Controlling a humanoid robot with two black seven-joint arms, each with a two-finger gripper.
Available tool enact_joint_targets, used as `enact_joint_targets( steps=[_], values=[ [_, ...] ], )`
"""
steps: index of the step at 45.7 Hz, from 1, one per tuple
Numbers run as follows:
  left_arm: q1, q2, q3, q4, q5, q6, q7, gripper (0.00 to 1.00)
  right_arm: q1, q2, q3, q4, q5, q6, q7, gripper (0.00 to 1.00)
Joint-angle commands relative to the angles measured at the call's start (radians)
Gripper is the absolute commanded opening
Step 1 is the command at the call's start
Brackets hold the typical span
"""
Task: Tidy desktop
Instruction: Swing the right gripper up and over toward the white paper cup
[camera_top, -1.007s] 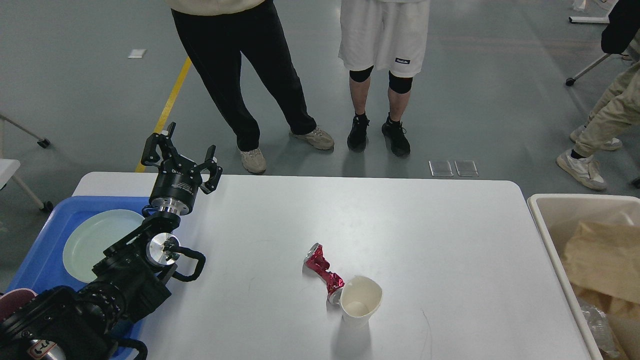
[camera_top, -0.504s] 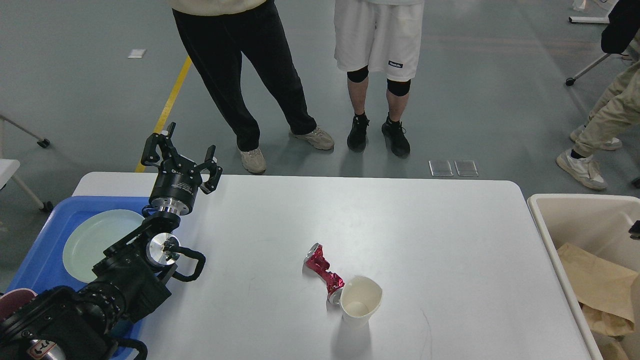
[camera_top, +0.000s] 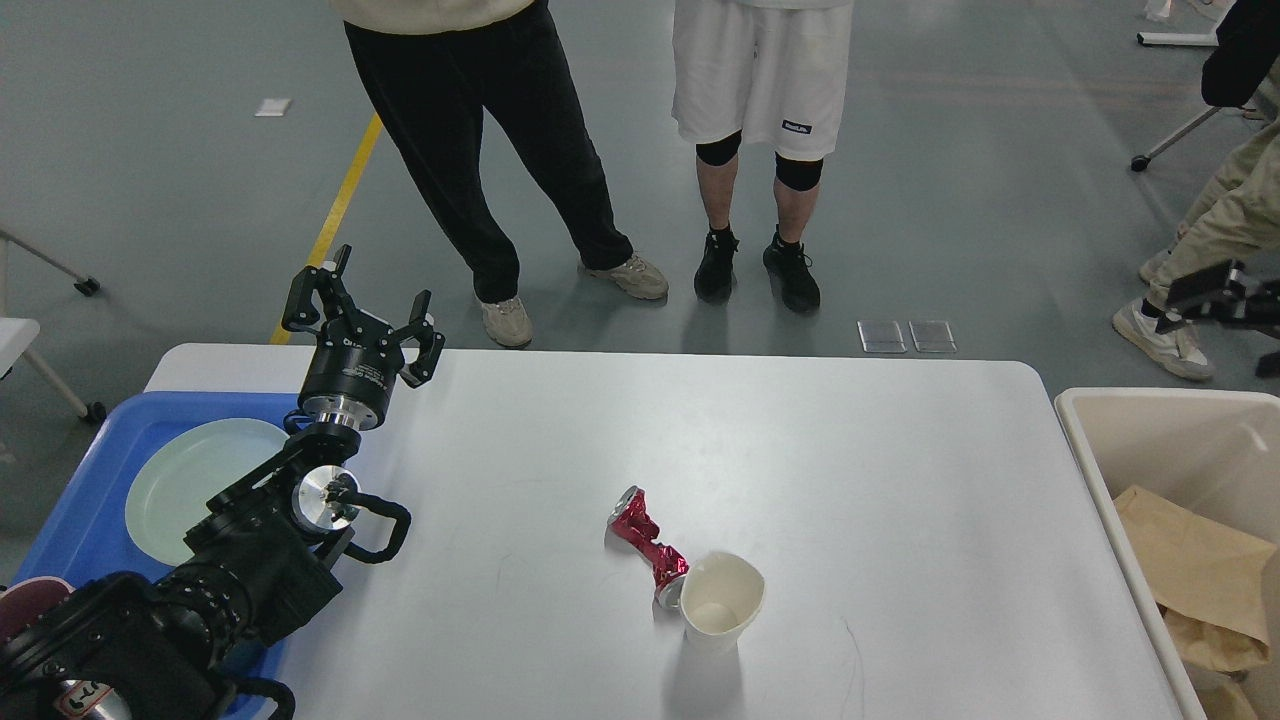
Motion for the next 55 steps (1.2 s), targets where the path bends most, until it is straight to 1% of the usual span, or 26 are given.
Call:
enact_joint_targets(
  steps=[1,9,16,20,27,42,49,55],
  values=[
    [0.000,0.000,0.000,0.000,0.000,0.000,-0.001,0.97,0.127,0.103,0.000,0.013,-0.042,0.060,0.000,1.00],
    [0.000,0.000,0.000,0.000,0.000,0.000,-0.001,0.97,0.235,0.272,-0.008,0.053,-0.050,0.078,-0.003,1.00],
    [0.000,0.000,0.000,0.000,0.000,0.000,-0.001,0.97,0.322,0.433,-0.025,0.151,-0.072,0.091,-0.003,1.00],
    [0.000,0.001,0.000,0.000,0.000,0.000,-0.001,0.97,0.347,0.523,-0.020,0.206,-0.079,0.092,-0.002,1.00],
    [0.000,0.001,0.000,0.000,0.000,0.000,-0.001,0.97,0.339,0.658,-0.017,0.238,-0.093,0.094,-0.003,1.00],
    [0.000,0.000,0.000,0.000,0.000,0.000,-0.001,0.97,0.317,0.807,-0.009,0.364,-0.093,0.092,-0.003,1.00],
    [0.000,0.001,0.000,0.000,0.000,0.000,-0.001,0.97,0.293,0.858,0.009,0.370,-0.093,0.092,-0.002,1.00],
    [0.000,0.000,0.000,0.000,0.000,0.000,-0.001,0.97,0.264,0.866,0.011,0.369,-0.093,0.091,-0.002,1.00]
  ],
)
